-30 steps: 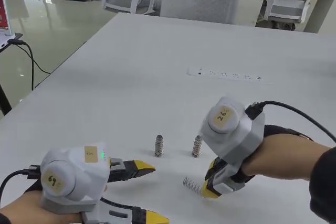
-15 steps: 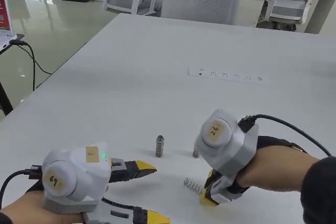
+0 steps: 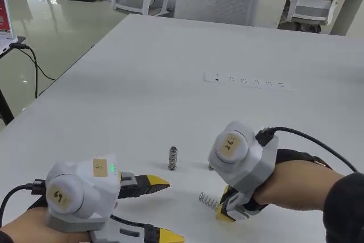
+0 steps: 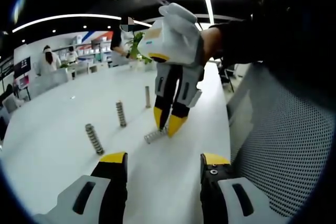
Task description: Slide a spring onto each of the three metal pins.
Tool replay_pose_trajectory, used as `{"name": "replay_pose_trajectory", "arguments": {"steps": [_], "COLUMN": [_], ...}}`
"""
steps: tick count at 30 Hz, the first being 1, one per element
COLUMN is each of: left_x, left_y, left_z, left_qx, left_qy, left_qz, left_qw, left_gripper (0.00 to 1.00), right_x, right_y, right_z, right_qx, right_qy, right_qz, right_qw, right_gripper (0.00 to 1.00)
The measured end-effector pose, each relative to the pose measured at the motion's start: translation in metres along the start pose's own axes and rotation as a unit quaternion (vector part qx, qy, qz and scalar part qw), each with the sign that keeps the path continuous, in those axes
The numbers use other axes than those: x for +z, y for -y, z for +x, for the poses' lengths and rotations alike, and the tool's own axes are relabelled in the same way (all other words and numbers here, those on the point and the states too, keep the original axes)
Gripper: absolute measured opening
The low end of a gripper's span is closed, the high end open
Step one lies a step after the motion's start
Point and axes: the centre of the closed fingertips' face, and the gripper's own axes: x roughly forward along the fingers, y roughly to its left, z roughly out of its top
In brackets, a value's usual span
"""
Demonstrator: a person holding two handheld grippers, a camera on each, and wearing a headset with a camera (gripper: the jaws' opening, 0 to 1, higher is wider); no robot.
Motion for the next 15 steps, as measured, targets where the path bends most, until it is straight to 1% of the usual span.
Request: {"name": "replay_pose_trajectory", "arguments": {"steps": [8,12,15], "left_x": [0.0006,0.0011,0.001], "left_y": [0.0005,0.0007,0.0011], "left_z": [0.0002,-0.0002,-0.0004], "left_qx": [0.0,0.0,0.0], "left_qy": [0.001,0.001,0.0], "left_qz": [0.0,0.001,0.002], "left_qw": [1.0,1.0,1.0], "left_gripper": [0.49,0.48,0.48], "right_x": [0.0014,0.0015,0.0008], "right_y": [-0.0002,-0.0012,-0.0006], "right_z": [0.0008,0.0013,0.0011], "right_qx": [-0.005,-0.011,-0.013], "right_qy": [-0.011,-0.019,-0.022], "right_qz": [0.006,-0.002,-0.001], "right_qw": [0.9999,0.9998,0.9997], "right_gripper": [0.08,0.08,0.08]}}
